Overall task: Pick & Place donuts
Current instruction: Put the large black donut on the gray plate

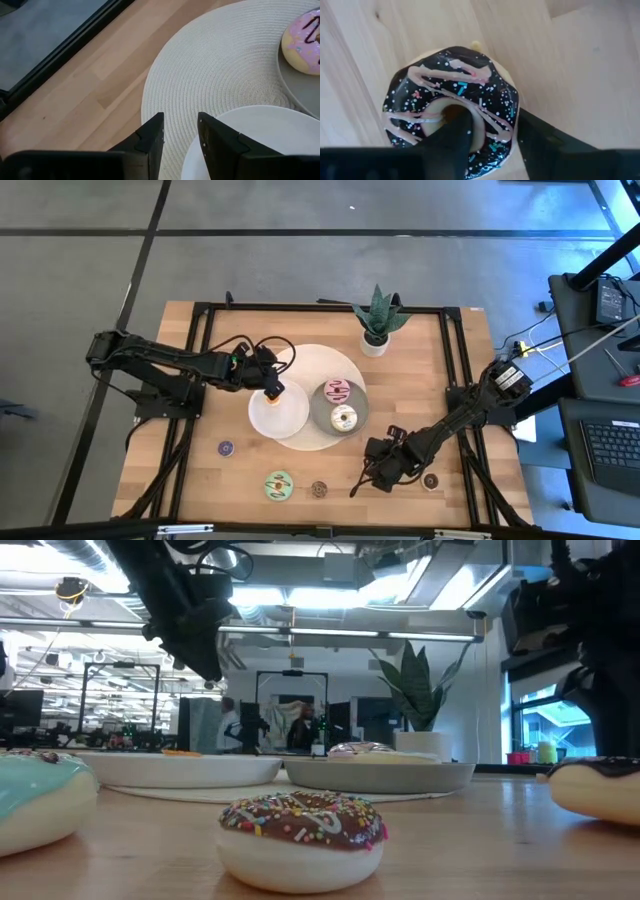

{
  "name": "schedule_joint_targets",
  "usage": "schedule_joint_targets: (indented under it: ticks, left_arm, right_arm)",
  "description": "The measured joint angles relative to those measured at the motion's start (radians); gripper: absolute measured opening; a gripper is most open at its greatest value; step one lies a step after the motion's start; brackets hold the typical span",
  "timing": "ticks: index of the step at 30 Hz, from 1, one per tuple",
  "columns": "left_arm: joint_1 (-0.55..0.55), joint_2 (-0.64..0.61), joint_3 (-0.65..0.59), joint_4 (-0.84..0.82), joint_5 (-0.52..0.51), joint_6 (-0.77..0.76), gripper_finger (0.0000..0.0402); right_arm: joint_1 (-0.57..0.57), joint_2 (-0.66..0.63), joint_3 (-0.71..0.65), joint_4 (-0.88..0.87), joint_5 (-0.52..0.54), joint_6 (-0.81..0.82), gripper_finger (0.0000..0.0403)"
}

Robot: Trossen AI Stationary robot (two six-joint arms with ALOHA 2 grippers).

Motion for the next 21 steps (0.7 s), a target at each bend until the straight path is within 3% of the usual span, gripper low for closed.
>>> schedule_joint_targets:
  ticks: [9,18,21]
  left_arm:
    - [0.000,0.000,0.000,0.000,-0.001,0.000,0.0115]
    - [0.000,0.000,0.000,0.002,-0.001,0.000,0.0112]
    - [0.000,0.000,0.000,0.003,-0.001,0.000,0.0113]
  right_arm:
    - [-0.078,-0.069,0.034,-0.086,-0.017,-0.133,0.0063]
    - [-0.297,-0.129,0.050,-0.121,0.225,-0.436,0.0064]
    - [-0.367,-0.128,0.050,-0.094,0.229,-0.527,0.0068]
